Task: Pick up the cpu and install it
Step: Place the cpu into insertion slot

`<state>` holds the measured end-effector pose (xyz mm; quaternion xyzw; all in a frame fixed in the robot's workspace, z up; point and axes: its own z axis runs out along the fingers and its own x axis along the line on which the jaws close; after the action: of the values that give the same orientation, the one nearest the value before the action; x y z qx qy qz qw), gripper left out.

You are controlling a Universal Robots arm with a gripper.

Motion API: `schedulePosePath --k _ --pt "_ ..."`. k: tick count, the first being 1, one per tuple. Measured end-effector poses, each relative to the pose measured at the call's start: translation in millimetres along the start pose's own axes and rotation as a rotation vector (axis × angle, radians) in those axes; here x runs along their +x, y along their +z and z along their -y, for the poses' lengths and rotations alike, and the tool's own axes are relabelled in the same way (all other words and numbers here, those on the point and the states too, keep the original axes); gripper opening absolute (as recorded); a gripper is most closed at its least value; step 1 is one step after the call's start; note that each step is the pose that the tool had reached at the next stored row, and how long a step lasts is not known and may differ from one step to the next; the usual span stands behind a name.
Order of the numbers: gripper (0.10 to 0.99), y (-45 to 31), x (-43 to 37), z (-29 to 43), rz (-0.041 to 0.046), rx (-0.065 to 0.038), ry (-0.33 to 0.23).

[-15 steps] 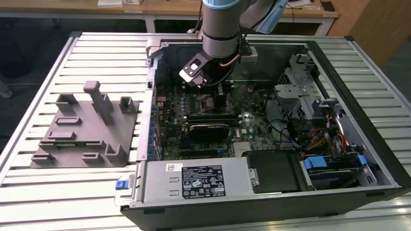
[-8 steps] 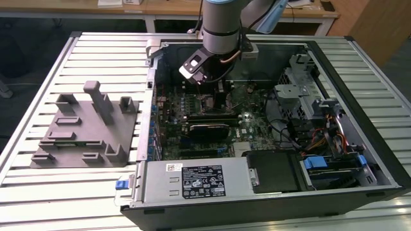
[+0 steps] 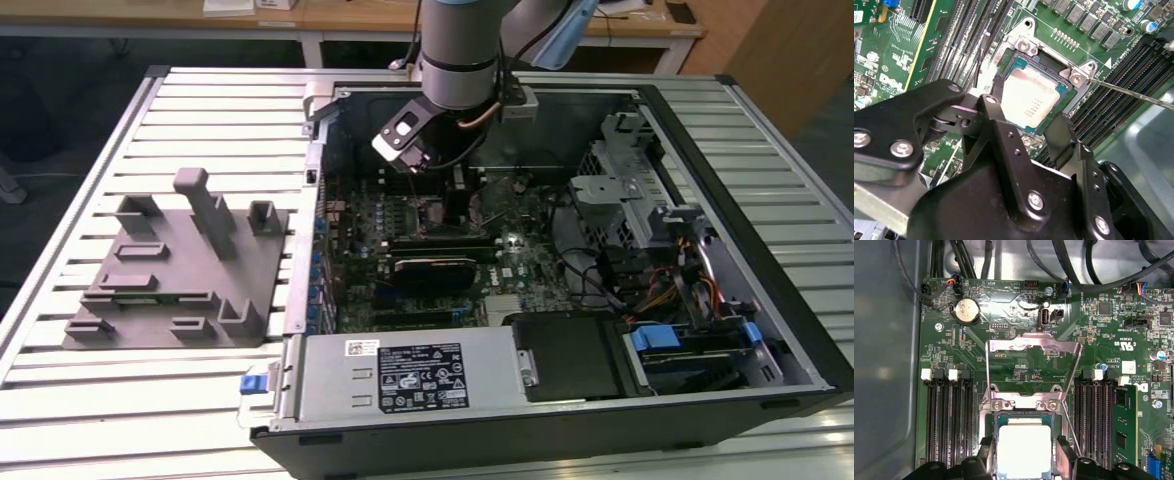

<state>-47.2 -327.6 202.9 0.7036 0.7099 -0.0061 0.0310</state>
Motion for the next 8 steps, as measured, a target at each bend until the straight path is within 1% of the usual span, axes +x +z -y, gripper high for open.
schedulePosePath --k 1,3,4,5,6,8 --pt "0.596 0.0 0.0 0.0 -0.0001 0.000 0.000" --pt "0.475 0.0 0.0 0.0 -0.0002 0.000 0.000" --pt "0.475 0.0 0.0 0.0 -0.0003 0.000 0.000" --pt "0.416 0.0 0.0 0.0 -0.0004 0.000 0.000" --pt "0.416 0.0 0.0 0.0 -0.0005 0.000 0.000" --pt "0.302 0.0 0.0 0.0 -0.0006 0.000 0.000"
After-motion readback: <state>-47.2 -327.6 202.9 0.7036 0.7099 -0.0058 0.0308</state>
